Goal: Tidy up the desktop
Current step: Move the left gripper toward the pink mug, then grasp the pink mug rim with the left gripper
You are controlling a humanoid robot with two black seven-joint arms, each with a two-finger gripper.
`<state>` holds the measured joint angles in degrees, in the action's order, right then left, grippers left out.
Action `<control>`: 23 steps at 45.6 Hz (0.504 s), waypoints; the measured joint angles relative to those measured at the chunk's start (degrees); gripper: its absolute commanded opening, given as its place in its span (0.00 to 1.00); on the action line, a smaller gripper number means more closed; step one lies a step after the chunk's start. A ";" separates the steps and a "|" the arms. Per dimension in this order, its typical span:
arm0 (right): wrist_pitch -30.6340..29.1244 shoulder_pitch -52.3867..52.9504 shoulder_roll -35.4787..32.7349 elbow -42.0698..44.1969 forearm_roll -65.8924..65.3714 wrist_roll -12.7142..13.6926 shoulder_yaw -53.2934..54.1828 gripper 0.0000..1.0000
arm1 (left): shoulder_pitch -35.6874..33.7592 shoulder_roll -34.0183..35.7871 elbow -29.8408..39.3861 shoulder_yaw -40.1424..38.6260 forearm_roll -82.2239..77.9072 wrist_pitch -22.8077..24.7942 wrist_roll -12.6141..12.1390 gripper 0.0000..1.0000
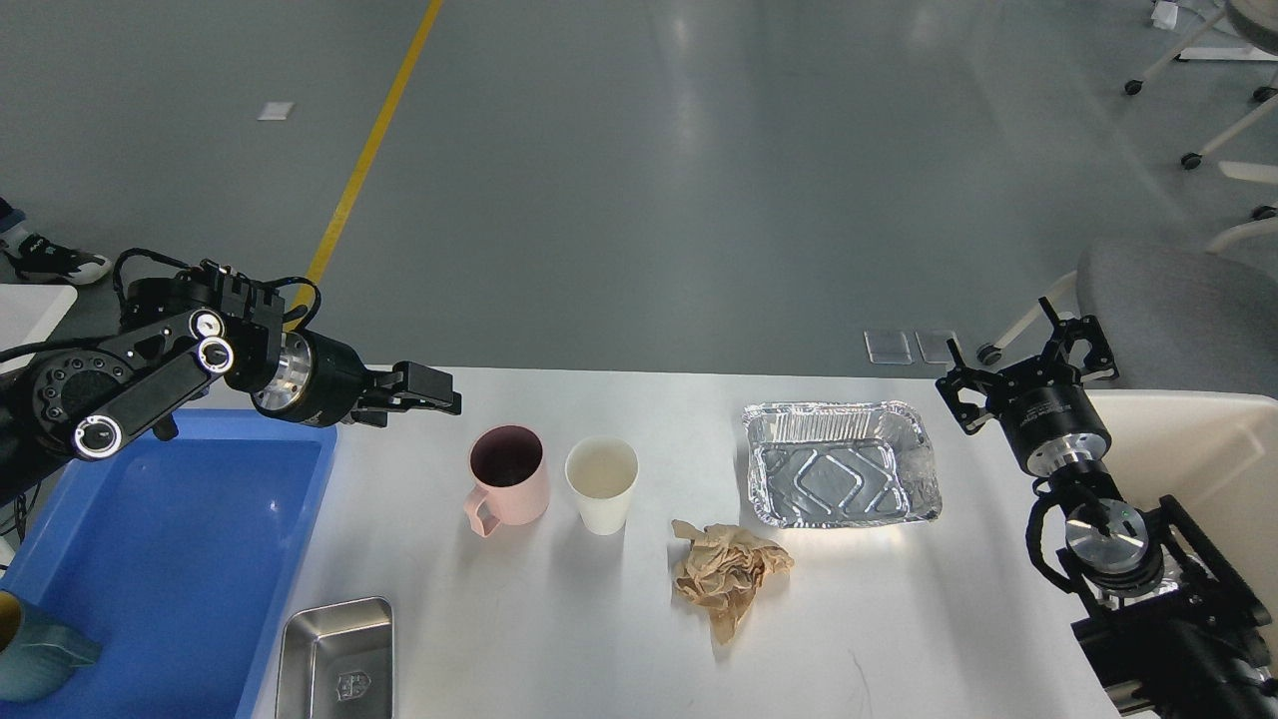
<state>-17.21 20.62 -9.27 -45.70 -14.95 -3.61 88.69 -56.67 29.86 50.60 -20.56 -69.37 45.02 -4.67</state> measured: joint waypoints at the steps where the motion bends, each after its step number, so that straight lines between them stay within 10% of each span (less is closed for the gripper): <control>1: -0.02 -0.02 -0.01 0.00 0.01 0.00 0.00 1.00 | 0.16 -0.35 -0.35 0.02 0.01 -0.13 0.01 0.99; 23: -0.11 -0.17 -0.08 0.00 0.00 -0.08 0.00 1.00 | 3.67 -7.50 -6.57 0.64 -0.14 -5.91 0.10 0.99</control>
<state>-17.32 20.46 -9.35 -45.70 -14.94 -3.69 88.69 -53.00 22.36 44.03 -19.92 -69.51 39.11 -4.57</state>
